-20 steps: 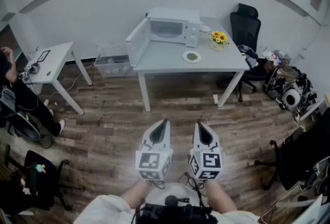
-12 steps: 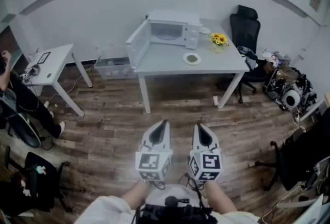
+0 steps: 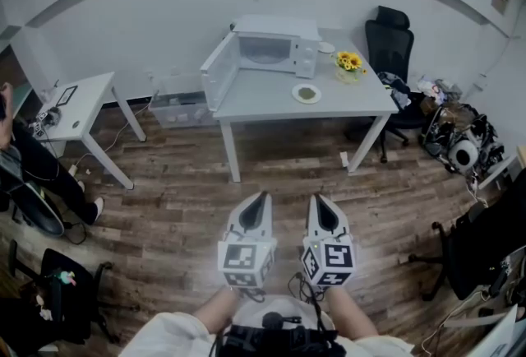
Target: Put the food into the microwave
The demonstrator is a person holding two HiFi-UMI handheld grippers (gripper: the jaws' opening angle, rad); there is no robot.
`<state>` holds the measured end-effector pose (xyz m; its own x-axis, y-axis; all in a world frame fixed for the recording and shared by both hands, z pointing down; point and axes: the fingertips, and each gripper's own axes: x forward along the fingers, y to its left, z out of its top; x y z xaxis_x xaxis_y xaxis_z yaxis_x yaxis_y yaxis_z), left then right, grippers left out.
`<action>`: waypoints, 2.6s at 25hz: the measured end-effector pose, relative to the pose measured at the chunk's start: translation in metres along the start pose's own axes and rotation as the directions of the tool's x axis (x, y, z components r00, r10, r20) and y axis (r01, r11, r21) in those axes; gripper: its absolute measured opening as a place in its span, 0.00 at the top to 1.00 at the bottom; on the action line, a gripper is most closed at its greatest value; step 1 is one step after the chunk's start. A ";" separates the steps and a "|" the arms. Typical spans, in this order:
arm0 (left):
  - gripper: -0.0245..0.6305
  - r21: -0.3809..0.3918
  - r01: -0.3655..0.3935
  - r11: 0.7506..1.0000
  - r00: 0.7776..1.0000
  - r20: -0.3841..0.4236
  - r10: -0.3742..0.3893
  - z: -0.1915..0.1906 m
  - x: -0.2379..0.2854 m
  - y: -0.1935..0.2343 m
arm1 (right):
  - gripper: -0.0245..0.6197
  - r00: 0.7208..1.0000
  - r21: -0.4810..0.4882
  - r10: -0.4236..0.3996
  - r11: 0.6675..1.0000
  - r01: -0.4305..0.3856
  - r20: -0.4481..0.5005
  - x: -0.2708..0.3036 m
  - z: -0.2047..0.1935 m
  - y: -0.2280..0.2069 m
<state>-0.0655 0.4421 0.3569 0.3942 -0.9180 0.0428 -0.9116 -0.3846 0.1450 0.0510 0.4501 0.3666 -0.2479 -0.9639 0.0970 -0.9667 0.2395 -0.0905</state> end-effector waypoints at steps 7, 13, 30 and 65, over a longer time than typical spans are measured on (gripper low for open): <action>0.95 0.021 0.018 1.000 1.000 -0.007 -0.018 0.004 0.027 0.013 | 0.93 1.000 0.003 -0.018 1.000 0.018 0.002 0.024 0.003 -0.001; 0.95 0.033 0.028 0.999 1.000 -0.007 -0.028 0.006 0.056 0.014 | 0.93 0.999 -0.002 -0.027 1.000 0.027 0.023 0.049 0.011 -0.012; 0.95 0.056 -0.010 0.998 1.000 -0.022 0.011 0.020 0.186 0.025 | 0.93 1.000 0.000 0.004 1.000 -0.004 0.020 0.165 0.035 -0.082; 0.95 0.050 -0.125 0.991 0.991 -0.041 0.127 0.016 0.354 0.064 | 0.93 0.996 -0.011 0.080 0.997 -0.080 -0.031 0.330 0.043 -0.168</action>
<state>0.0139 0.0912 0.3651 0.2799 -0.9547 0.1015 -0.9583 -0.2715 0.0889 0.1349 0.0871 0.3710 -0.3260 -0.9377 0.1201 -0.9444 0.3171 -0.0872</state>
